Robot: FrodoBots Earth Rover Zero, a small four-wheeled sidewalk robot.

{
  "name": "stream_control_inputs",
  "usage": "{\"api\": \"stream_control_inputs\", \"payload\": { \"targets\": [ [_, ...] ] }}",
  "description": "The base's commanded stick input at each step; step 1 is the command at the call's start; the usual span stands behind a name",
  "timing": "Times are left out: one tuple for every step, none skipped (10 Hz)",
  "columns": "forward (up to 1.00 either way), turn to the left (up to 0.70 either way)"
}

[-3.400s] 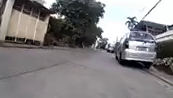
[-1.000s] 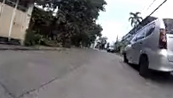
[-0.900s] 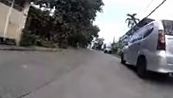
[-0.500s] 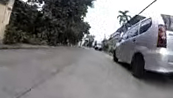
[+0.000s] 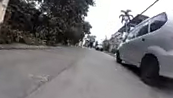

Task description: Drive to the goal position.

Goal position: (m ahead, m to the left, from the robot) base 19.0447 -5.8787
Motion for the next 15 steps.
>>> {"api": "stream_control_inputs", "payload": {
  "targets": [
    [1.00, 0.00],
    [1.00, 0.00],
    [1.00, 0.03],
    [1.00, -0.20],
    [1.00, -0.40],
    [1.00, -0.40],
    [1.00, -0.40],
    [1.00, -0.40],
    [1.00, -0.40],
    [1.00, -0.39],
    [1.00, 0.06],
    [1.00, 0.04],
    [1.00, 0.02],
    [1.00, 0.01],
    [1.00, 0.00]
  ]
}}
